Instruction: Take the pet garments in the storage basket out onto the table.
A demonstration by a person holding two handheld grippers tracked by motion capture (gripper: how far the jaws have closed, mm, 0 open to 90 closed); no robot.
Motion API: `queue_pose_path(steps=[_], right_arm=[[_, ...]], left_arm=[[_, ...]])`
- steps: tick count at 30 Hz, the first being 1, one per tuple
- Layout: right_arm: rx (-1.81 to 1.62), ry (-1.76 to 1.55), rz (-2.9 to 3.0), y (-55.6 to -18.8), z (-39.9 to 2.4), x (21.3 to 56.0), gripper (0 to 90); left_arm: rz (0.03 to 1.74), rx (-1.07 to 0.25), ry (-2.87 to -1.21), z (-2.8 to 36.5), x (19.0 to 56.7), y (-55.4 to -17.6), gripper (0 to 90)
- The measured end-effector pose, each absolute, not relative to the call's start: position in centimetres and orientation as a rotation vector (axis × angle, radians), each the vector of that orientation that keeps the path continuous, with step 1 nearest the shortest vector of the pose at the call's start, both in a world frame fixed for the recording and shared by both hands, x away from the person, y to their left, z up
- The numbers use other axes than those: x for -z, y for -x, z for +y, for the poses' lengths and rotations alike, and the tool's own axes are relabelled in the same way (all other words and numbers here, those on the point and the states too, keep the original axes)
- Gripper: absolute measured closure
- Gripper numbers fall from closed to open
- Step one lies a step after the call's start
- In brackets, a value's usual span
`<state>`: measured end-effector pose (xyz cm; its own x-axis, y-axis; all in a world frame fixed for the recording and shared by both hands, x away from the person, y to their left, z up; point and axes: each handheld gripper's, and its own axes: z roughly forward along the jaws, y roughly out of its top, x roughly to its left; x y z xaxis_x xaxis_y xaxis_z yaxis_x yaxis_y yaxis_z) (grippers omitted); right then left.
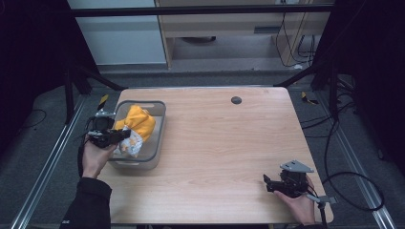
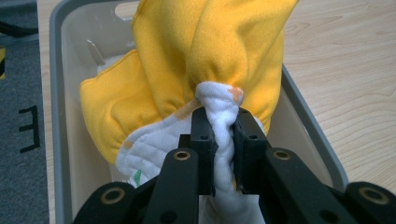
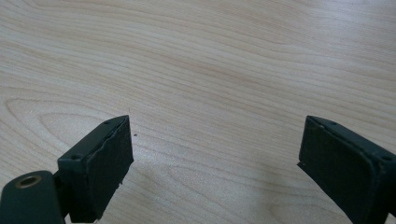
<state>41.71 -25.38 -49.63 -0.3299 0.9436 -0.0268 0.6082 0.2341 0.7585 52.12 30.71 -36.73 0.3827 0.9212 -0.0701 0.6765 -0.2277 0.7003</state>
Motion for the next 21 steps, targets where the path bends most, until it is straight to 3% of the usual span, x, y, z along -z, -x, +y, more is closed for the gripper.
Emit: queue_pose_path(steps=[21], right_arm=[[-0.921,-1.411,2.010,-41.7,-25.5,49.5,9.7]], left_arm=[[1.285,-0.516,-1.972,30.1,33.9,-50.5,80.4]])
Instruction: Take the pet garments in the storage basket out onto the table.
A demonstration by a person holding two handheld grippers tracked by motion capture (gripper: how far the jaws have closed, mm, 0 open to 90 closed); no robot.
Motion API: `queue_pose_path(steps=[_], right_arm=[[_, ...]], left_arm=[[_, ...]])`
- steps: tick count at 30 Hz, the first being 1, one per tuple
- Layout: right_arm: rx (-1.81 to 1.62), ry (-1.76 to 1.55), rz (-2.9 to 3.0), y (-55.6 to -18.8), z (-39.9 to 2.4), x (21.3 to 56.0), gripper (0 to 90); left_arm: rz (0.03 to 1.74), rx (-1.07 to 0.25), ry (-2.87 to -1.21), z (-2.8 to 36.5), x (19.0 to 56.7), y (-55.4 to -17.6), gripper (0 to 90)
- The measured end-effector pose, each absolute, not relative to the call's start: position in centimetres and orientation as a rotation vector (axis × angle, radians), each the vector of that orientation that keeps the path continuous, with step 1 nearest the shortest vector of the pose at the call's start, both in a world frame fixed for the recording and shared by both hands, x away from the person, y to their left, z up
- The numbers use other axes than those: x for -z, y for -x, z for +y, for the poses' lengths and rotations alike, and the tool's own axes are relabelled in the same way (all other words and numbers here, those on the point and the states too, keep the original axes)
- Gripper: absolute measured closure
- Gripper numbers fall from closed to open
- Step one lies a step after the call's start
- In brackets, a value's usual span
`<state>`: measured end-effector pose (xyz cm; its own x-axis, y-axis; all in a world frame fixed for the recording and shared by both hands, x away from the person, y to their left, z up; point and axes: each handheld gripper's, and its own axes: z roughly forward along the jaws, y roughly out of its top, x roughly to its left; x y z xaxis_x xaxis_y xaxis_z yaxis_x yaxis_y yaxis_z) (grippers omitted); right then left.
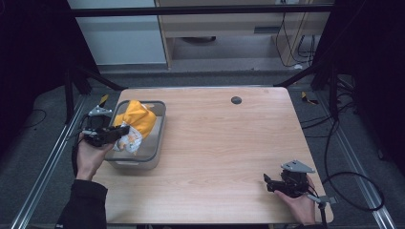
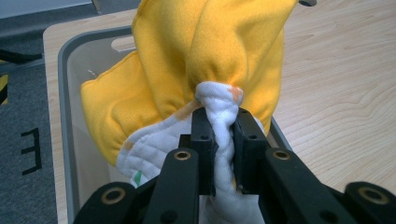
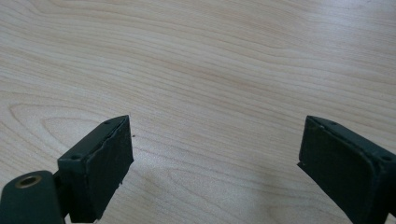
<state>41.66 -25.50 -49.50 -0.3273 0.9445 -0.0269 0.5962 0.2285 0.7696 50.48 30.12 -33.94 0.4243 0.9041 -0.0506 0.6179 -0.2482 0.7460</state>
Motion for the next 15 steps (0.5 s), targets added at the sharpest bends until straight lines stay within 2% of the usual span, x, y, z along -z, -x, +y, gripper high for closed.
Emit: queue_pose_path(steps=[15], right_arm=[[-0.928,-1.409,2.006,-41.6,-25.5,49.4,9.7]], left_arm=[[1.224,-0.516,-1.992,29.5,32.8,-49.3,80.4]])
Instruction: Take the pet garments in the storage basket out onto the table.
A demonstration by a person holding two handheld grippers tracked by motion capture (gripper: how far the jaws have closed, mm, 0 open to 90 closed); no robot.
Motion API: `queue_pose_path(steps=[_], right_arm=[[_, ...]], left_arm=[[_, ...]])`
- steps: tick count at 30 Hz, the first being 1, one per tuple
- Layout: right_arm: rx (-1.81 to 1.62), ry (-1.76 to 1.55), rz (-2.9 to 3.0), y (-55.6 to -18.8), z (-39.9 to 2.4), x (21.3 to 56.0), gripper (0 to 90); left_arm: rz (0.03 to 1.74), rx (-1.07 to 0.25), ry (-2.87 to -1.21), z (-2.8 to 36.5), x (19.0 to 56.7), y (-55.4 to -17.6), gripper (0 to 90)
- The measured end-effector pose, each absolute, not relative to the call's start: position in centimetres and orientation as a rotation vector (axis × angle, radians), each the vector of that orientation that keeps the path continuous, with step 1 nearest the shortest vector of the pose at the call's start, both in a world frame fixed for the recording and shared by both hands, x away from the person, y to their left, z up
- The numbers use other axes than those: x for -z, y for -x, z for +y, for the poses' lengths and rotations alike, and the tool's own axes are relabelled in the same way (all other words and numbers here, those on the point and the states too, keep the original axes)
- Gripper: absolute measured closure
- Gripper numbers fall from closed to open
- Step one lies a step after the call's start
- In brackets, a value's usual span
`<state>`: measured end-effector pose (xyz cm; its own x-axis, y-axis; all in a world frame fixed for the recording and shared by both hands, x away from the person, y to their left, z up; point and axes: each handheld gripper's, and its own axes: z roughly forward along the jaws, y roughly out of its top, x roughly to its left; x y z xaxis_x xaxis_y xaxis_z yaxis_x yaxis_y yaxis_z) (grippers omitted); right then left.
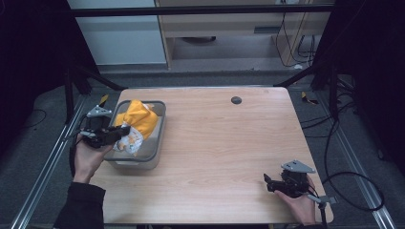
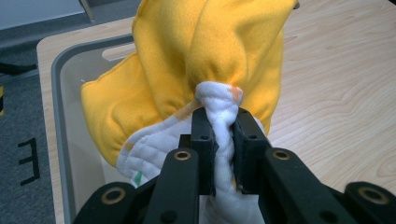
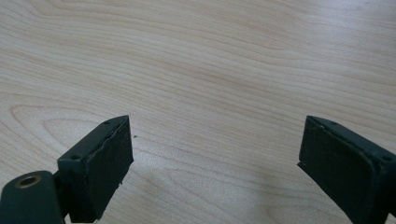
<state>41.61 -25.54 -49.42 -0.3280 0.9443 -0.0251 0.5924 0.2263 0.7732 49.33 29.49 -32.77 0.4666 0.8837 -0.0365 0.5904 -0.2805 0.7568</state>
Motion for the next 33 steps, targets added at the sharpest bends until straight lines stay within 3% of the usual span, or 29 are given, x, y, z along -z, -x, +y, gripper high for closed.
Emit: queue_pose_path(steps=[33], right_arm=[[-0.937,-1.418,1.999,-41.6,-25.6,49.3,9.7]], left_arm=[[1.028,-0.460,-2.092,25.0,31.9,-47.3,80.9]])
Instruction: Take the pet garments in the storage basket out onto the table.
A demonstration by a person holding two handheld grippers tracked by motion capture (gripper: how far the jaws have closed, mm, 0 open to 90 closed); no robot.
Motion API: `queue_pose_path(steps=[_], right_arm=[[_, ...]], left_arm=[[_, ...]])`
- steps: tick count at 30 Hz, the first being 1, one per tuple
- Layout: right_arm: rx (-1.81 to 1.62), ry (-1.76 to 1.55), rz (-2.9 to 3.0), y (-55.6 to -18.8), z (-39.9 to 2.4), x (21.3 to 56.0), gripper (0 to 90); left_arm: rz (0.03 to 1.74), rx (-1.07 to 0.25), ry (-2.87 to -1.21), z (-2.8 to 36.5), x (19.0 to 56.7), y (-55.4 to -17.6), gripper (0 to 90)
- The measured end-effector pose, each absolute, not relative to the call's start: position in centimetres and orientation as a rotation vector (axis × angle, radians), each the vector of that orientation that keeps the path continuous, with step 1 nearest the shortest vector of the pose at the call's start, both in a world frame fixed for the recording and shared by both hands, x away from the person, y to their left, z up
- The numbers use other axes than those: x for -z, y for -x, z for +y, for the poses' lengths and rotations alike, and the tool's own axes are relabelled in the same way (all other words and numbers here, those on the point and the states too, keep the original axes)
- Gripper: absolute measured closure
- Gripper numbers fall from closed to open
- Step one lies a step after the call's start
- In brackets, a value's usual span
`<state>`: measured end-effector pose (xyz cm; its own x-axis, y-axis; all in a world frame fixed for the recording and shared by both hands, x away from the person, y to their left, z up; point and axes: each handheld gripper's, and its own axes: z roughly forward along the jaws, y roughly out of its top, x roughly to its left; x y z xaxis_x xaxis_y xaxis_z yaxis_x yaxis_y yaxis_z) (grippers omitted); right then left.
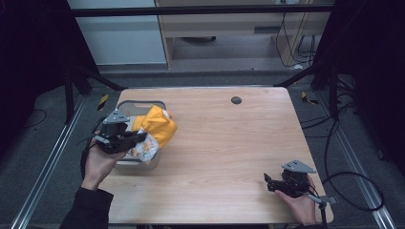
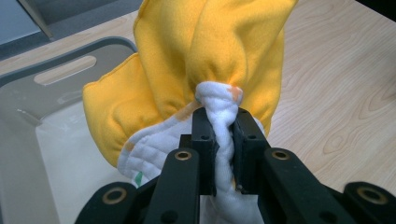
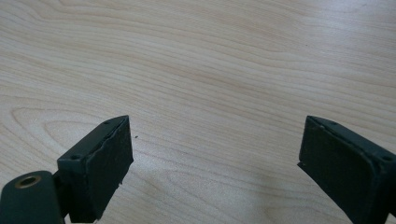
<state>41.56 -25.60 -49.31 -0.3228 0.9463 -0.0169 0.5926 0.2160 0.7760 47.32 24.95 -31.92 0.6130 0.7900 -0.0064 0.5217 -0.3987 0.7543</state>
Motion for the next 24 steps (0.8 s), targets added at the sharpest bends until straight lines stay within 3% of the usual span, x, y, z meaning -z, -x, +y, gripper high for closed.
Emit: queue_pose_path(steps=[24], right_arm=[[-0.947,-1.409,1.986,-41.5,-25.7,49.2,9.4]], left_arm=[[0.910,-0.398,-2.159,21.0,32.4,-46.9,80.9]])
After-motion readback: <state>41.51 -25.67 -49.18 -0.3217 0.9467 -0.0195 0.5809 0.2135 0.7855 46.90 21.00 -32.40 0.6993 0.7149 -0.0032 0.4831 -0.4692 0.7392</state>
